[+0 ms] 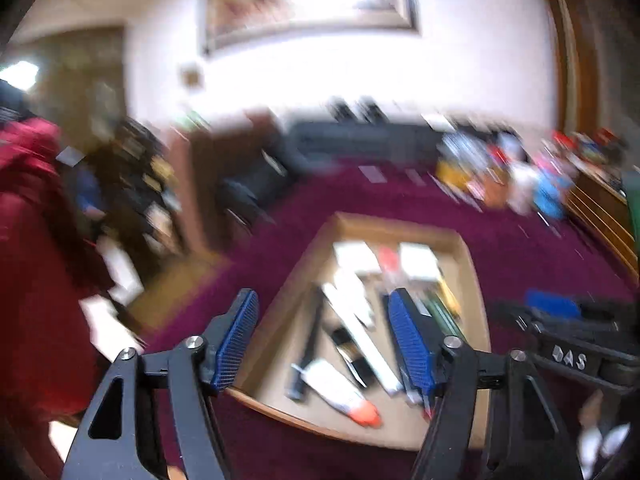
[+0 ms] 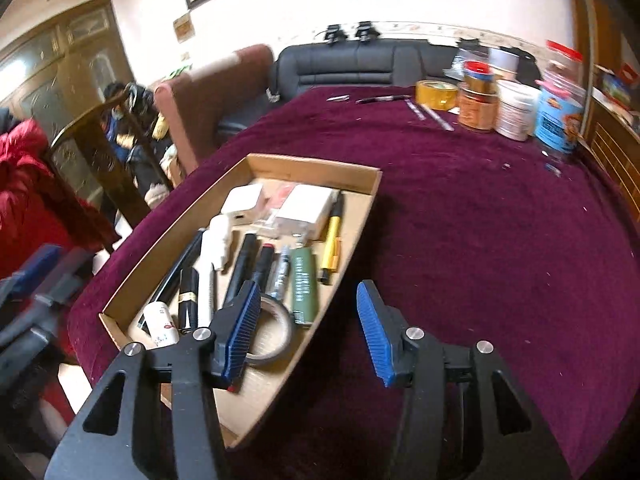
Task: Organize rigid objects
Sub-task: 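Open both grippers and withdraw them from the tray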
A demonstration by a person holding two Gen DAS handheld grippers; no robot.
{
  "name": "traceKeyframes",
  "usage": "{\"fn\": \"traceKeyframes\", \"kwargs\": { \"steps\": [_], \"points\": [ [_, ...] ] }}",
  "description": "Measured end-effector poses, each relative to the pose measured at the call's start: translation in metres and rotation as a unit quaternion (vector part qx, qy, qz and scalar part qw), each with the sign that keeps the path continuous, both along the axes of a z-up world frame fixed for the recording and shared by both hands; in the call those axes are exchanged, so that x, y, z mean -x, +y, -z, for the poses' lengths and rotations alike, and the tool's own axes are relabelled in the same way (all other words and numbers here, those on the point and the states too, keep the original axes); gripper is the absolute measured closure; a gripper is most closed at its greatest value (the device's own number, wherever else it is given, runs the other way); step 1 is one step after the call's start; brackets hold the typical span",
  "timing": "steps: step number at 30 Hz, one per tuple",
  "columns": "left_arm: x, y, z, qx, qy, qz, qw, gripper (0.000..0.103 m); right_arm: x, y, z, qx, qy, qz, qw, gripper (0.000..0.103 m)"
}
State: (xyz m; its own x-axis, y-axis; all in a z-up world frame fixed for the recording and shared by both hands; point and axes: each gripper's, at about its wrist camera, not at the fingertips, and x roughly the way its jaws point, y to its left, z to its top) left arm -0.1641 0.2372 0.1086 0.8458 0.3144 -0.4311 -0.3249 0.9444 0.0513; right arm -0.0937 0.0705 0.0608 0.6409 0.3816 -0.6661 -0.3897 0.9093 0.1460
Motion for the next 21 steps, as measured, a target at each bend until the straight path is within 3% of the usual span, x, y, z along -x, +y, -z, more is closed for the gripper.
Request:
{"fn": "traceKeyframes", "kwargs": {
  "steps": [1, 3, 4, 7, 10, 13, 17, 21],
  "points": [
    [0.012, -0.004, -0.006, -0.007, -0.033, -0.017, 0.9993, 0.005, 0.003, -0.006, -0.001, -0.006, -0.005, 0.006, 1.000, 0.054],
    [0.033, -0.009, -0.015, 0.005, -0.101, -0.022, 0.9946, 0.001, 0.008, -0.016, -0.003, -0.015, -0.015, 0.018, 1.000, 0.052],
    [0.034, -0.011, -0.016, 0.012, -0.110, -0.023, 0.9936, 0.001, 0.012, -0.020, -0.003, -0.020, -0.018, 0.023, 0.999, 0.049],
    [0.011, -0.018, -0.013, 0.002, -0.051, -0.012, 0.9986, 0.001, 0.023, -0.027, 0.003, -0.028, -0.017, 0.029, 0.999, 0.046],
    [-0.008, -0.020, -0.002, 0.030, 0.004, 0.013, 0.9994, 0.001, 0.035, -0.033, 0.009, -0.026, -0.016, 0.030, 0.999, 0.046],
    [-0.019, -0.020, 0.006, 0.057, 0.030, 0.015, 0.9978, 0.001, 0.043, -0.037, 0.014, -0.018, -0.020, 0.034, 0.999, 0.046],
    [-0.021, -0.028, 0.012, 0.040, 0.047, -0.001, 0.9981, 0.001, 0.044, -0.044, 0.018, -0.020, -0.016, 0.037, 0.999, 0.046],
    [-0.013, -0.032, 0.013, 0.062, 0.066, -0.003, 0.9959, 0.001, 0.046, -0.048, 0.020, -0.025, -0.014, 0.039, 0.999, 0.045]
  ]
}}
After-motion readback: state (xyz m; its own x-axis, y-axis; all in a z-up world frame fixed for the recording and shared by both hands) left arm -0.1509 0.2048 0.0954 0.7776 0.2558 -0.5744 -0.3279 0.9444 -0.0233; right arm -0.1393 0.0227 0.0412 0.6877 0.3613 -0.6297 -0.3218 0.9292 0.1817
